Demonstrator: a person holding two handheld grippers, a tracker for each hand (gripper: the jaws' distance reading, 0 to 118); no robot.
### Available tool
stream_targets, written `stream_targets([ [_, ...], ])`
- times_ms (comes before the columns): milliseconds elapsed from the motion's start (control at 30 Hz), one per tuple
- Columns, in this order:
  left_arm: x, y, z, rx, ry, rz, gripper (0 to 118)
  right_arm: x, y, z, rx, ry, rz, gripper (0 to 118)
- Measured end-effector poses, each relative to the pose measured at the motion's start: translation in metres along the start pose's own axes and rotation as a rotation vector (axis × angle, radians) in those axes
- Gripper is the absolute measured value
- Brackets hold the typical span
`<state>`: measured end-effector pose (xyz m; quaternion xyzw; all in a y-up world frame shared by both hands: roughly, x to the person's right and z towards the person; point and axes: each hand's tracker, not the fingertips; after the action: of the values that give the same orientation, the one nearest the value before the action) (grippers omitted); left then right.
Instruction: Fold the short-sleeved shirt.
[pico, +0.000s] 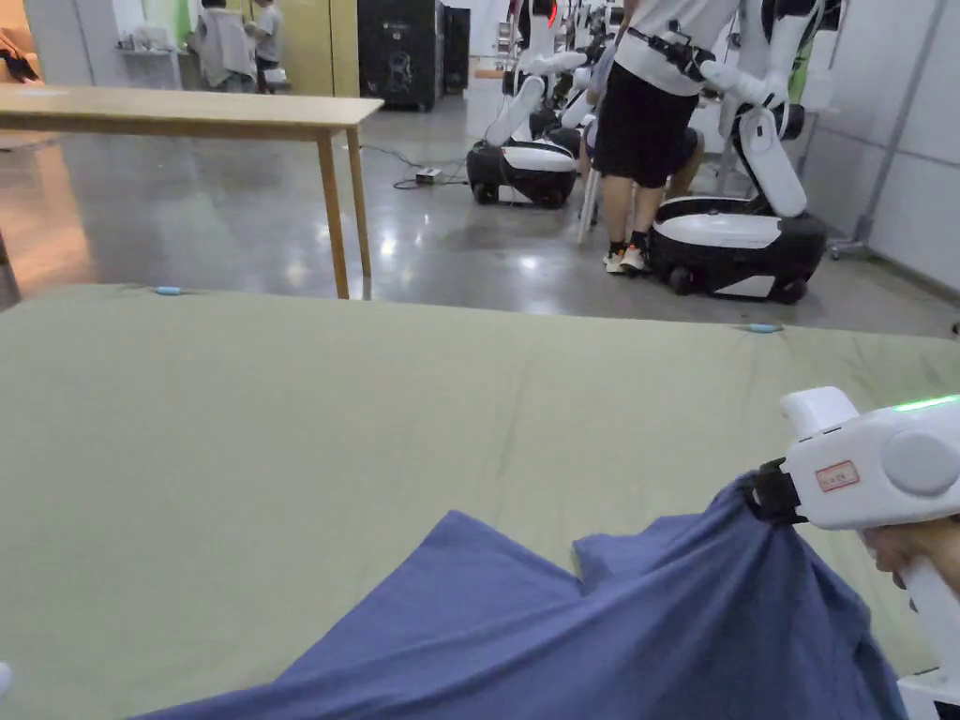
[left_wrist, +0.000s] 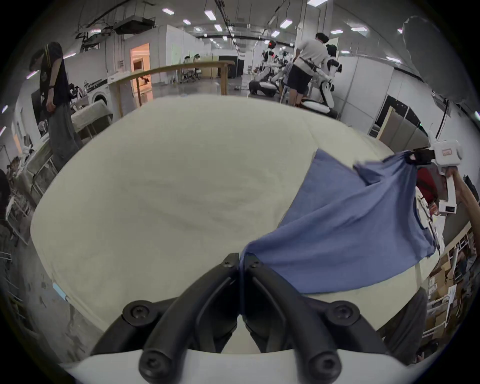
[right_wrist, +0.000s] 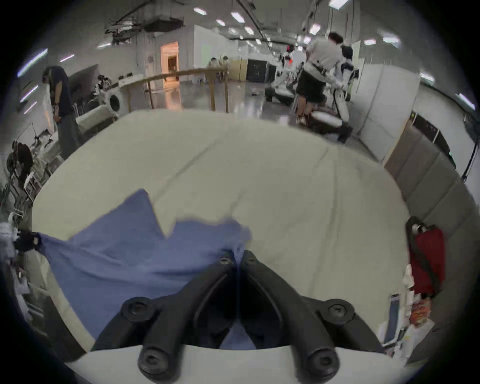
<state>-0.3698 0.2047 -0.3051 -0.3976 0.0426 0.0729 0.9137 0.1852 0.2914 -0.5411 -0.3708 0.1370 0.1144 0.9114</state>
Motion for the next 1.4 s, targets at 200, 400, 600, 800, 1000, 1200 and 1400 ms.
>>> stream_targets([
  [200, 0.032, 0.068, 0.045, 0.132, -0.033, -0.049, 0, 0.009, 0.028, 0.118, 0.192, -0.066, 0.011, 3],
  [400, 0.063, 0.156, 0.094, 0.284, -0.049, -0.032, 0, 0.036, 0.047, 0.218, 0.360, -0.133, -0.037, 3],
  [600, 0.090, 0.219, 0.129, 0.377, -0.029, -0.021, 0, 0.060, 0.055, 0.271, 0.457, -0.189, -0.092, 3],
  [800, 0.106, 0.259, 0.148, 0.415, 0.001, -0.011, 0, 0.070, 0.068, 0.284, 0.523, -0.214, -0.143, 3],
  [1000, 0.119, 0.286, 0.148, 0.422, 0.077, -0.078, 0, 0.070, 0.087, 0.279, 0.541, -0.214, -0.167, 3],
  [1200, 0.129, 0.316, 0.138, 0.438, 0.087, -0.072, 0, 0.081, 0.117, 0.261, 0.534, -0.224, -0.202, 3],
  [1400, 0.144, 0.360, 0.122, 0.438, 0.123, -0.085, 0, 0.095, 0.167, 0.244, 0.512, -0.237, -0.218, 3],
])
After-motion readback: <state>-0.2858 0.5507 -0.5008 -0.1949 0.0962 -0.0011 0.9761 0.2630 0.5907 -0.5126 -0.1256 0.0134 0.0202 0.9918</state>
